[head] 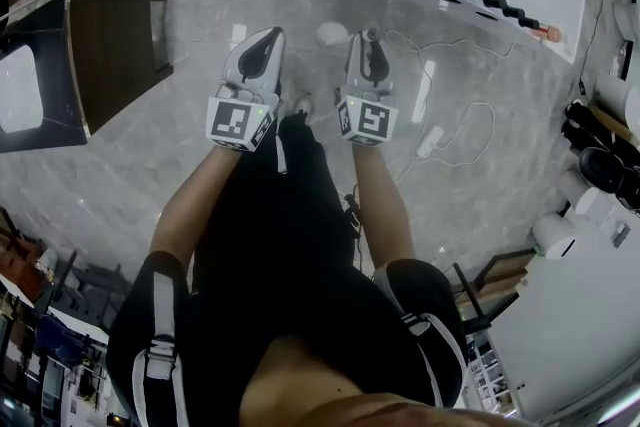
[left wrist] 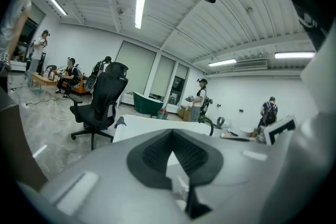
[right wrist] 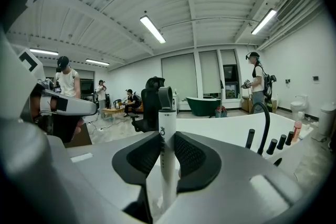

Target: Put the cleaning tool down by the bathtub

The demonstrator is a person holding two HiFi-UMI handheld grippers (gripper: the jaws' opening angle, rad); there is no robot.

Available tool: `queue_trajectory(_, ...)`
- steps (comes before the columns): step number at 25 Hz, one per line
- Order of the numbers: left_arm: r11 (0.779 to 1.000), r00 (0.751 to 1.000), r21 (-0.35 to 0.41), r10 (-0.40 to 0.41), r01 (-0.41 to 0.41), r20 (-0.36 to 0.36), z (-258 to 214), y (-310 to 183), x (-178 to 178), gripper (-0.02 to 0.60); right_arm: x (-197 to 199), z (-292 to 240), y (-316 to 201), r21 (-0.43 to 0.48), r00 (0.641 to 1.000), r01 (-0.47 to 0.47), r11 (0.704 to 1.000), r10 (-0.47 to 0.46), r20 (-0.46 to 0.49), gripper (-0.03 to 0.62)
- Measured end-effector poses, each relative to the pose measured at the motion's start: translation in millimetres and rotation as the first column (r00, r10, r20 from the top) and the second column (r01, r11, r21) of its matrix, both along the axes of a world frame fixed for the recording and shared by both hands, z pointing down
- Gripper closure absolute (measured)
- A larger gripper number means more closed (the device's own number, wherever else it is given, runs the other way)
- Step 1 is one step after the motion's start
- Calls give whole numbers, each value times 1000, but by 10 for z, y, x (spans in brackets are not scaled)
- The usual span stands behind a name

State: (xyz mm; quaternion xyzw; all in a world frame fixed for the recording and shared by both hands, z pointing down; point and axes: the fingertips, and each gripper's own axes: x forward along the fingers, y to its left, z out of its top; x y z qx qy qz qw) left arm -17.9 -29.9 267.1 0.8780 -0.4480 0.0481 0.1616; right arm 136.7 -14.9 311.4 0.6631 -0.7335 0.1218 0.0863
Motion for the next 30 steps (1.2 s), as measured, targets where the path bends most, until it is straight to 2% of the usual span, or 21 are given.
queue_trajectory(6, 1000, 1000, -11, -12, 12, -7, 402, -251, -1, 574, 29, 477, -215, -7, 1000, -17, 1000, 17, 0, 508)
queue_trajectory(17, 999, 1000, -31, 6, -6, -11, 1260, -468, -27, 574, -107, 1510, -497, -26, 1000, 26, 999, -26, -8, 508)
queue_trajectory(30, 999, 1000, -38, 26, -26, -15, 1973, -495, 45, 574, -119, 2547, -506, -49, 1000, 5, 999, -4, 18, 507)
